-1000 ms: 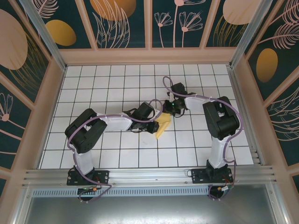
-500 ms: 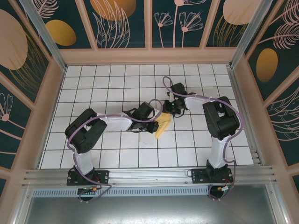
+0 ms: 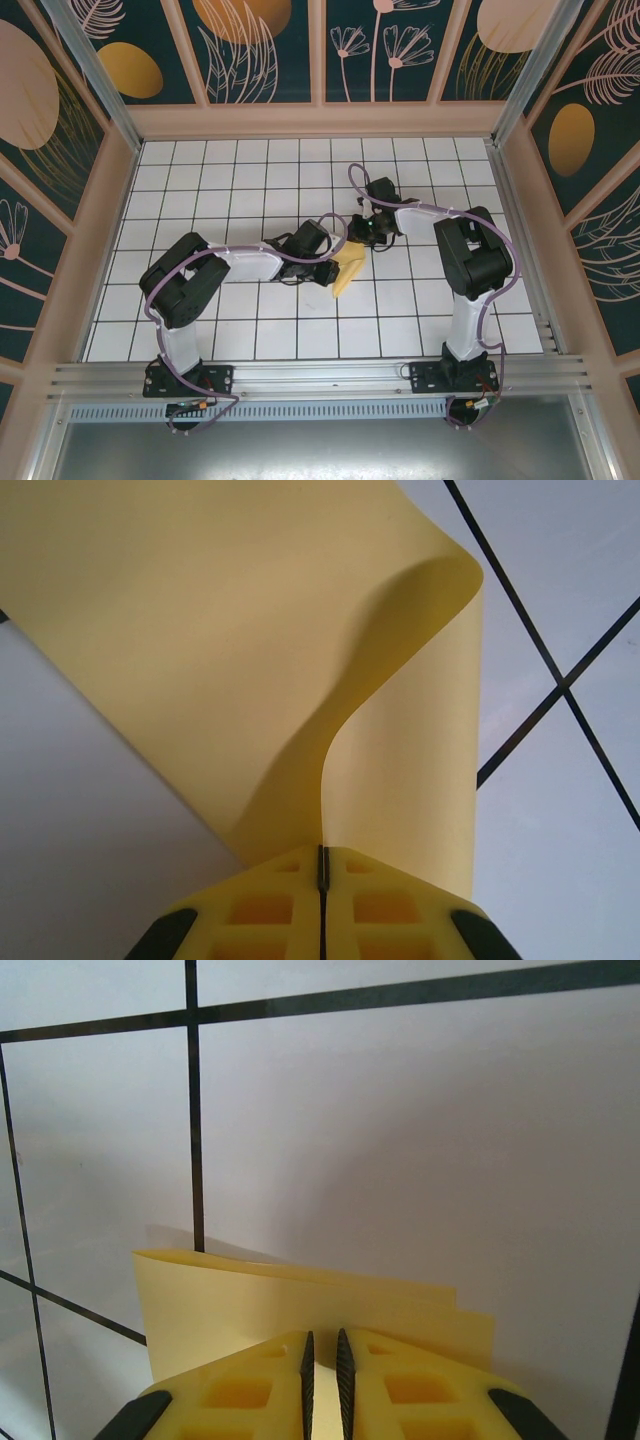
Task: Fold a paper plane with a square sheet of paper (pick it up from the middle)
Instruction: Third fold the triangle at the center of the table.
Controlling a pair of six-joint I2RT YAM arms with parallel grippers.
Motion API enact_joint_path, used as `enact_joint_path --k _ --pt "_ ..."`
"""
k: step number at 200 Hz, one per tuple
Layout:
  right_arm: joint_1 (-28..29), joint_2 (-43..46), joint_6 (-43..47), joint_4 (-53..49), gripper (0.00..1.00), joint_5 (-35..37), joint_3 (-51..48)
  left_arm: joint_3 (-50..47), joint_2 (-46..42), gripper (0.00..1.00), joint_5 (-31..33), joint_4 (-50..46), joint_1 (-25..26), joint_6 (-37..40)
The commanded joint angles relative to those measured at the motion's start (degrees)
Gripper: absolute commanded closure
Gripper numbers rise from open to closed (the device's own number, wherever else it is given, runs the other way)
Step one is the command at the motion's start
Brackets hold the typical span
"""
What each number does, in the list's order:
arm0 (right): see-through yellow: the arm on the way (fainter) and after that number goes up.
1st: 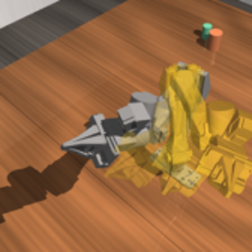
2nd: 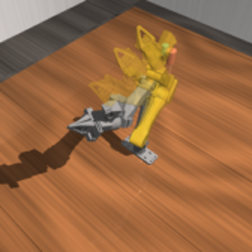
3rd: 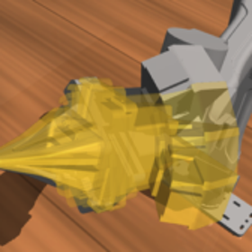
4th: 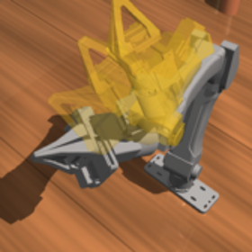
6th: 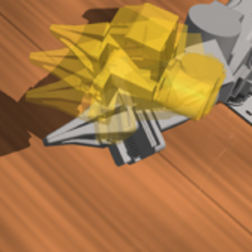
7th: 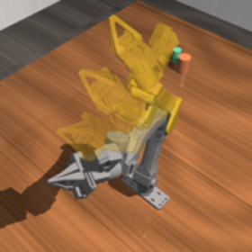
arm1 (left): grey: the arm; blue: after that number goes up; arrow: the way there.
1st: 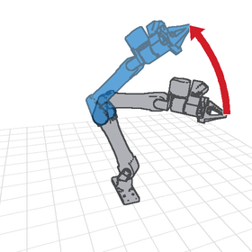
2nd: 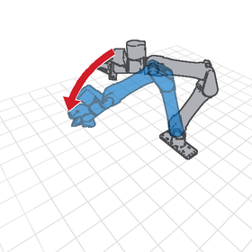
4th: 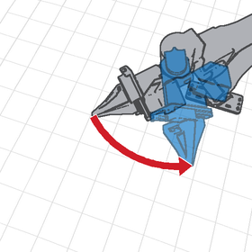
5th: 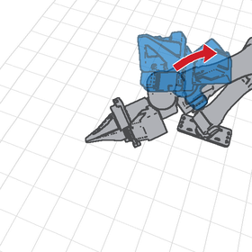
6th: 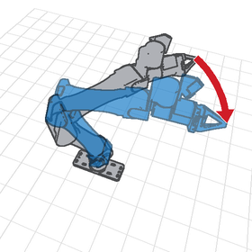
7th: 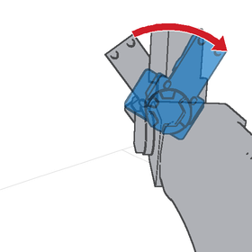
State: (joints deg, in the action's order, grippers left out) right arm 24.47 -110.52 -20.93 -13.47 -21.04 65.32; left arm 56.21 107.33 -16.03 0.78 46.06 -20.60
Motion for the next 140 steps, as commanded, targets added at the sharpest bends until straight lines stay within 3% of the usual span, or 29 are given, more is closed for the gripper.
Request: enact_joint_path --k 1,71,107,140 --pt "0.14 1.59 -0.49 0.61 0.82 -0.02 -0.56 -0.84 2.18 0.91 0.34 -0.69 -0.25 -0.44" --pt "-5.51 16.79 -6.34 6.79 0.8 0.37 -9.73 -0.79 2.75 0.92 0.56 -1.32 -0.27 0.35" --pt "-5.56 28.77 -12.16 18.34 0.84 -4.56 -23.98 -0.83 2.61 0.92 0.58 -1.42 -0.23 0.38" --pt "-3.36 38.55 -24.67 32.84 0.94 -11.79 -39.64 -0.83 2.53 0.92 0.74 -1.48 -0.32 0.37"
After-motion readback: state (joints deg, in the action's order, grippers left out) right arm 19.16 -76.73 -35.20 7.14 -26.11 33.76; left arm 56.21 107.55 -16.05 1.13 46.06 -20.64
